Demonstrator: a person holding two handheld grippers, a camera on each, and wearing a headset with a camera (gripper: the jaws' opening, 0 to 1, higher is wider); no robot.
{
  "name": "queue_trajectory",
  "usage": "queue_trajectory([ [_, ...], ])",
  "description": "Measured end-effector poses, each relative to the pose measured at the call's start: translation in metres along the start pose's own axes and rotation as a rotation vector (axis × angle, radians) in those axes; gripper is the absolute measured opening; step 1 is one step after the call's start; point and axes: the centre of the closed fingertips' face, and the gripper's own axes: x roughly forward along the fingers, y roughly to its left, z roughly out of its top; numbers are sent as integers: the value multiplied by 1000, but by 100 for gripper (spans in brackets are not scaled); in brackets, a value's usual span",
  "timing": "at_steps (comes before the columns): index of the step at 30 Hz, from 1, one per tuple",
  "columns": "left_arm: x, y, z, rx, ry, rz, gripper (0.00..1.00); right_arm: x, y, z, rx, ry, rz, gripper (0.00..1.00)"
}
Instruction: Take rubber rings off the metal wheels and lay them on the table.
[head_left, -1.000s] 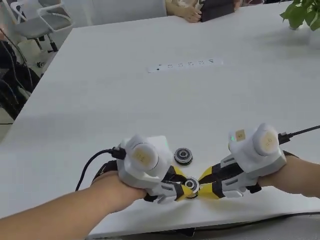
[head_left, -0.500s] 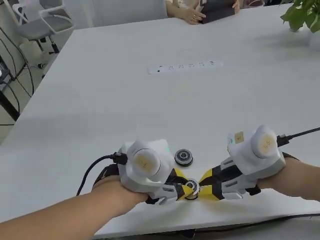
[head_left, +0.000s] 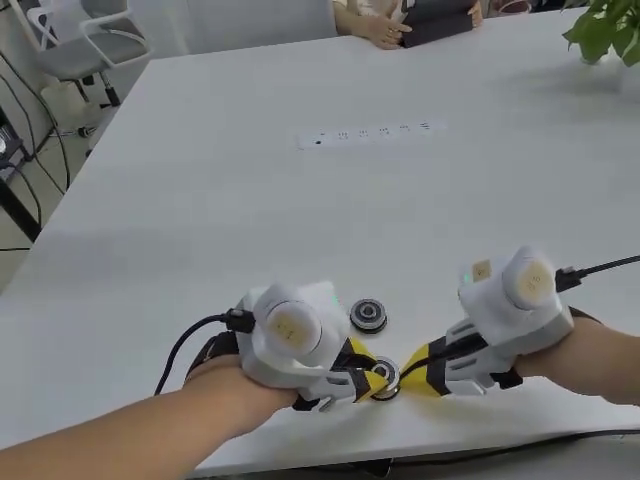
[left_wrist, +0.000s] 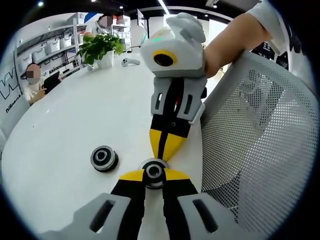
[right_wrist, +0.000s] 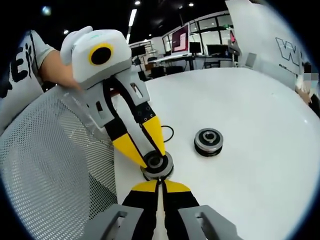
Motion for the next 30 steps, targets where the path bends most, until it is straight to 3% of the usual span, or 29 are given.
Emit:
queue_trajectory([
  [12,1,-1,0,2,-3,8,7,-4,-2,1,242,-69,35,0],
  [28,1,0,0,1,1,6,7,-10,-1,5,347,-123,51,0],
  [30,1,0,0,-1,1,7,7,-13,-2,11,392,-163,55,0],
])
